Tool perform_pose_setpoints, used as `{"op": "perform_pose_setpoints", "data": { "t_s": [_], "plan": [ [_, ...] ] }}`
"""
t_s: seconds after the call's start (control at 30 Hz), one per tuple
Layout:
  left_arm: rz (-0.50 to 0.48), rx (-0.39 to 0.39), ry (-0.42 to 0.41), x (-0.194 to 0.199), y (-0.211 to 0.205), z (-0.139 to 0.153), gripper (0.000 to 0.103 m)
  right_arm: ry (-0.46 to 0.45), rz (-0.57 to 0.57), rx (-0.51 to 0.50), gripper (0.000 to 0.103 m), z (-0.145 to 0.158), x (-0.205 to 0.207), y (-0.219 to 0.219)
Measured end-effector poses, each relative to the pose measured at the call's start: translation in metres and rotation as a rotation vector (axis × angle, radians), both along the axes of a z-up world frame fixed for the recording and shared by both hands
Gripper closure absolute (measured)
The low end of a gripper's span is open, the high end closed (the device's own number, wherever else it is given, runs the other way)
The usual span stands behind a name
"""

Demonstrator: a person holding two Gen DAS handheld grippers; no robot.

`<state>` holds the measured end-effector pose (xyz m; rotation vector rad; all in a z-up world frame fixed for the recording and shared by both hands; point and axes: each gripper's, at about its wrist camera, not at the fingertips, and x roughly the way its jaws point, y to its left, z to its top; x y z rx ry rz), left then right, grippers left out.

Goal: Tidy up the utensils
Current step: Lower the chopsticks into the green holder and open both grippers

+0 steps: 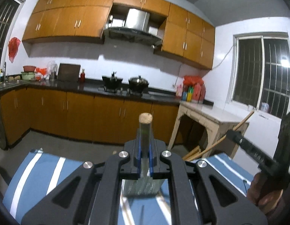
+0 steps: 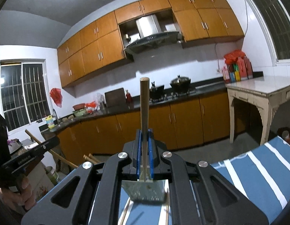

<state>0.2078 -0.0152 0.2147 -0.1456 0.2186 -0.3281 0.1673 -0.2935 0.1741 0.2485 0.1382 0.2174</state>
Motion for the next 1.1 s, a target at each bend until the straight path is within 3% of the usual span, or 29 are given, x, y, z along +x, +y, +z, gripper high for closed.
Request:
{"op": "perform_pose_setpoints", "data": {
  "t_s": [0.17,0.5,0.9,1.0,1.1],
  "plan": [
    [0.059,-0.009,-0.055,0.016,-0.012,0.005,0.096,-0.029,-0.014,-0.029,0.095,-0.005,0.015,0.010],
    [0.082,-0.022,0.042,0.058,-0.018,-0.032,0.096,0.041,-0.019,-0.030,0.095,-0.032,0.047,0.014],
    [0.076,-0.022,0.113,0.077,-0.020,-0.058,0.096,0.122,0.000,-0.039,0.095,-0.049,0.064,0.024],
    [0.080,-0.033,0.116,0.073,-0.014,-0.058,0.095,0.123,0.004,-0.042,0.092,-0.046,0.060,0.025],
    [0.081,-0.051,0.111,0.070,-0.008,-0.054,0.092,0.115,-0.003,-0.027,0.082,-0.041,0.054,0.020]
  ]
}}
